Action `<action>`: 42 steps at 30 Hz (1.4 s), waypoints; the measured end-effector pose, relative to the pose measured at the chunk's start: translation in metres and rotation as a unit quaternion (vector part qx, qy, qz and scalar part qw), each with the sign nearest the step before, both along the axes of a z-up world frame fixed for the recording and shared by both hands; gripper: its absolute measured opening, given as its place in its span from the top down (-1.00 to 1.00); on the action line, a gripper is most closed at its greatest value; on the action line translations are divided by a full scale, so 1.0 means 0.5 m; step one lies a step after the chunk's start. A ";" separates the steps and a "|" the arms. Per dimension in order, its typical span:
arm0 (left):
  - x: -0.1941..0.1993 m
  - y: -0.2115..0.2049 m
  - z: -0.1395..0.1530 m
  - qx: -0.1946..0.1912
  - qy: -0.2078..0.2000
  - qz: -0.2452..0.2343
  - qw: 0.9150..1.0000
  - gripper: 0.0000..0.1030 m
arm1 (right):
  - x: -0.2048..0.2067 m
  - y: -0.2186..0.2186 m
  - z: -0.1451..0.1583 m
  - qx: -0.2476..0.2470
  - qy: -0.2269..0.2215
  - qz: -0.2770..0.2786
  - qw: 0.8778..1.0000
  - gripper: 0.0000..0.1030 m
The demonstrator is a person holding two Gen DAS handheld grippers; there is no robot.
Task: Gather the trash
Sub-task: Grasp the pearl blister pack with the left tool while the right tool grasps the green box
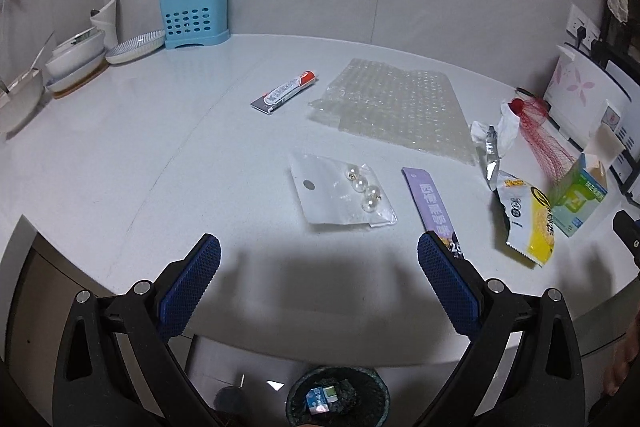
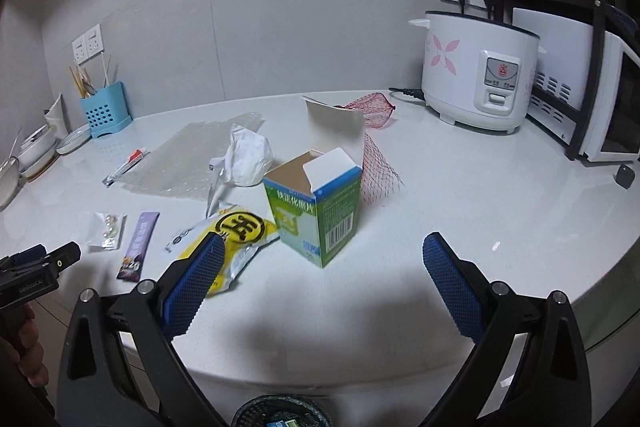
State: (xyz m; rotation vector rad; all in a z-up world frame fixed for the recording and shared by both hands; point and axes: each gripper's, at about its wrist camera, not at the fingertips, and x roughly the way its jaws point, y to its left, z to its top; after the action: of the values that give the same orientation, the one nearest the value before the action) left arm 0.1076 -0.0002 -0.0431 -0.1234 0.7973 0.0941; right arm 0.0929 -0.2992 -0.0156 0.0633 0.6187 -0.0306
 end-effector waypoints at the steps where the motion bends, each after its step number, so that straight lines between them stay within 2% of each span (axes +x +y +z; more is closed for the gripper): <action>1: 0.013 0.000 -0.002 0.000 0.005 0.002 1.000 -0.89 | 0.010 0.000 0.000 -0.002 0.001 -0.001 1.000 -0.85; 6: 0.071 -0.002 -0.013 0.006 0.029 0.011 1.000 -0.89 | 0.072 -0.004 -0.010 -0.002 0.026 -0.010 1.000 -0.85; 10: 0.114 0.002 -0.025 0.006 0.050 0.019 0.999 -0.89 | 0.116 -0.017 -0.025 0.019 0.045 -0.015 0.999 -0.85; 20: 0.176 -0.002 -0.048 0.007 0.080 0.023 0.996 -0.89 | 0.161 -0.022 -0.043 0.038 0.059 -0.022 0.997 -0.85; 25: 0.179 0.003 -0.054 0.016 0.091 0.039 0.995 -0.83 | 0.166 -0.019 -0.043 0.038 0.060 -0.020 0.997 -0.60; 27: 0.175 0.002 -0.052 0.025 0.094 0.044 0.994 -0.70 | 0.167 -0.016 -0.044 0.035 0.060 -0.019 0.997 -0.47; 29: 0.168 0.000 -0.048 0.029 0.094 0.043 0.994 -0.46 | 0.166 -0.013 -0.044 0.036 0.060 -0.018 0.997 -0.33; 30: 0.166 0.000 -0.044 0.029 0.094 0.044 0.994 -0.37 | 0.165 -0.012 -0.044 0.035 0.060 -0.018 0.997 -0.32; 33: 0.162 -0.003 -0.038 0.031 0.097 0.037 0.994 0.00 | 0.162 -0.011 -0.044 0.034 0.055 -0.021 0.998 -0.23; 35: 0.157 -0.009 -0.035 0.033 0.096 0.034 0.994 0.37 | 0.159 -0.009 -0.043 0.029 0.052 -0.022 0.998 -0.14; 36: 0.157 -0.011 -0.035 0.035 0.095 0.032 0.994 0.46 | 0.158 -0.009 -0.042 0.028 0.050 -0.022 0.998 -0.13; 37: 0.154 -0.014 -0.034 0.039 0.094 0.031 0.994 0.64 | 0.156 -0.009 -0.041 0.028 0.050 -0.023 0.998 -0.11; 42: 0.148 -0.013 -0.033 0.032 0.090 0.025 0.995 0.78 | 0.149 -0.011 -0.038 0.028 0.045 -0.026 0.998 -0.03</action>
State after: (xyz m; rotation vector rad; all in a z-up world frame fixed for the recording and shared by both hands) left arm 0.1814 -0.0068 -0.0594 -0.0739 0.9707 0.1794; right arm 0.1675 -0.3047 -0.0346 0.1321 0.7086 -0.0660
